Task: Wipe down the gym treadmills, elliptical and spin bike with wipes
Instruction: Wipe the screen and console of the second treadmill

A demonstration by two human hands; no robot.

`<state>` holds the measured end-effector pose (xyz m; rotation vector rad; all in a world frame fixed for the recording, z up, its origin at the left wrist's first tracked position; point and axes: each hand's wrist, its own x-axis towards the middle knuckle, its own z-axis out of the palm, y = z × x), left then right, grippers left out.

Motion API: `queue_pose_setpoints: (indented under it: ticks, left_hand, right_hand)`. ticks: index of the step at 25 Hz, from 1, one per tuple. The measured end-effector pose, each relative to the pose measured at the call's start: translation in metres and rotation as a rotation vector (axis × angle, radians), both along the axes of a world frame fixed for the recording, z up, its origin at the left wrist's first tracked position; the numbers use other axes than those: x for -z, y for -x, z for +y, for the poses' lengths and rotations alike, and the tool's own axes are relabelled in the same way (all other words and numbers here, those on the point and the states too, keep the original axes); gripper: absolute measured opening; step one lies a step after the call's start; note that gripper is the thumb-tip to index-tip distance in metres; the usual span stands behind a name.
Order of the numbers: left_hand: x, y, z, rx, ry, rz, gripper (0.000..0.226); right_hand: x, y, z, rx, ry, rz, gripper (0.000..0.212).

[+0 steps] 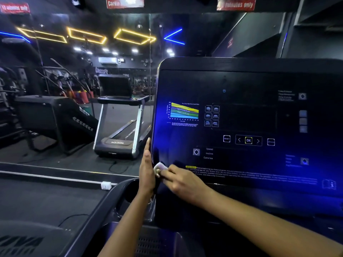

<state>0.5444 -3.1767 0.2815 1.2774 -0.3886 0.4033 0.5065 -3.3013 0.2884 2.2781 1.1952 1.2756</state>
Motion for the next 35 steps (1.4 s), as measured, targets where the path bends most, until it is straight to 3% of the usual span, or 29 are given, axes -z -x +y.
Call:
queue_pose_setpoints:
  ticks: [3, 5, 8, 16, 22, 24, 27, 31, 35]
  left_hand:
    - [0.003, -0.005, 0.003, -0.014, -0.041, 0.005, 0.065]
    - [0.000, -0.008, 0.006, -0.046, -0.150, 0.010, 0.075]
    - [-0.015, -0.010, 0.011, -0.063, -0.276, -0.011, 0.064]
    - [-0.035, -0.019, -0.001, -0.173, -0.353, 0.013, 0.056]
    - [-0.056, -0.033, 0.004, -0.123, -0.346, -0.044, 0.064]
    - [-0.070, -0.034, -0.002, -0.111, -0.309, -0.054, 0.055]
    - [-0.073, -0.034, -0.009, -0.111, -0.230, -0.050, 0.063]
    - [-0.065, -0.043, -0.009, -0.127, -0.196, -0.080, 0.108]
    - [-0.061, -0.048, -0.008, -0.105, -0.166, -0.079, 0.107]
  right_hand:
    - [-0.027, -0.008, -0.008, 0.010, -0.016, -0.011, 0.028]
    - [-0.066, -0.022, -0.019, 0.053, -0.133, -0.047, 0.036]
    - [-0.102, -0.034, -0.030, 0.185, -0.276, -0.072, 0.043]
    - [-0.034, 0.011, -0.039, 0.076, -0.083, 0.002, 0.037]
    - [-0.149, -0.044, -0.047, 0.122, -0.443, -0.074, 0.047]
    - [-0.179, -0.063, -0.041, 0.180, -0.482, -0.038, 0.047]
    - [-0.184, -0.075, -0.024, 0.231, -0.393, -0.039, 0.045]
    - [-0.128, -0.069, -0.017, 0.146, -0.092, -0.191, 0.043]
    - [-0.080, -0.044, -0.021, 0.059, 0.127, -0.225, 0.034]
